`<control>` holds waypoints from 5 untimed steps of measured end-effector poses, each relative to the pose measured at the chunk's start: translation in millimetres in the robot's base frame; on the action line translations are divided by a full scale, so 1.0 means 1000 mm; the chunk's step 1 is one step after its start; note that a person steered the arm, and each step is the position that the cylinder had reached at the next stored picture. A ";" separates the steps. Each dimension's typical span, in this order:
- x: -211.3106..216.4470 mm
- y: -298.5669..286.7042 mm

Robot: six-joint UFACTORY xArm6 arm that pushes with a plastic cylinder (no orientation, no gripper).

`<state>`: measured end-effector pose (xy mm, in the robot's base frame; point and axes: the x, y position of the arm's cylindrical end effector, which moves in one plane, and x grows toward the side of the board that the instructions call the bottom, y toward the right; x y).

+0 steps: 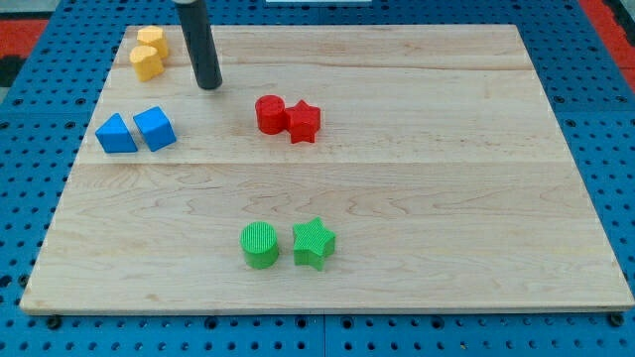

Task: Push the yellow heart vertically above the red star

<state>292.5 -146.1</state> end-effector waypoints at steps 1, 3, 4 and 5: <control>-0.012 -0.014; 0.026 -0.029; 0.025 -0.108; -0.009 -0.137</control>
<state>283.6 -282.8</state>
